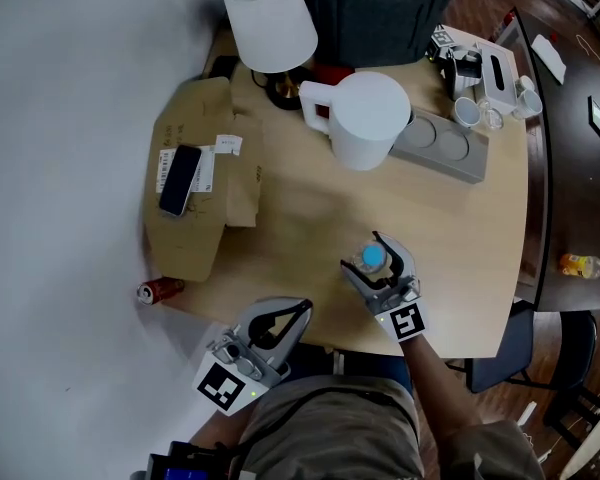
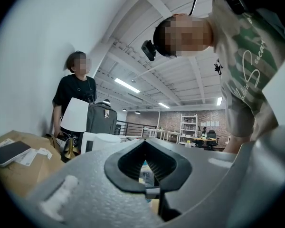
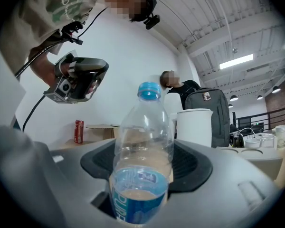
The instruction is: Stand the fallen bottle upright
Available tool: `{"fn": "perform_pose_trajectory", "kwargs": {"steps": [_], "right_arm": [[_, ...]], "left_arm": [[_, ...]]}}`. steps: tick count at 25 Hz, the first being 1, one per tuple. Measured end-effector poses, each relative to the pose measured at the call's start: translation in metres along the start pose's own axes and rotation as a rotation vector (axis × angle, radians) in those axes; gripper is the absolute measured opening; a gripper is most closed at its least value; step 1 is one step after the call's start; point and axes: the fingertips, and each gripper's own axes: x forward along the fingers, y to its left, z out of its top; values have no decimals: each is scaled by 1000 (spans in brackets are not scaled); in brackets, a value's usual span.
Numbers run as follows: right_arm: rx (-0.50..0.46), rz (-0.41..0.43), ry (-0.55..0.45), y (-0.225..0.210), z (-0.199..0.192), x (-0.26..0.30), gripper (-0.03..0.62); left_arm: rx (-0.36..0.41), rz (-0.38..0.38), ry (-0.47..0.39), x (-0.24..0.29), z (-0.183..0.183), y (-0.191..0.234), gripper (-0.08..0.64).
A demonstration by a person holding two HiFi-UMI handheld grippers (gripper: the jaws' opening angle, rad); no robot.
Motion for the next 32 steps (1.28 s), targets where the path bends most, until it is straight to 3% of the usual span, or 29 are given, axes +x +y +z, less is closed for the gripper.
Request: {"fn": "perform_pose_trajectory", "kwargs": {"steps": [9, 24, 32], "right_arm": [[8, -35, -18, -7, -3, -3, 324], [44, 26, 84, 13, -9, -18, 356], [70, -39, 71, 9, 24, -30, 362]], "left_arm": [[-11, 0, 0, 6, -8, 5, 3], [-39, -40, 24, 12, 1, 9, 3], [-46, -56, 14, 9, 22, 11, 3]]}}
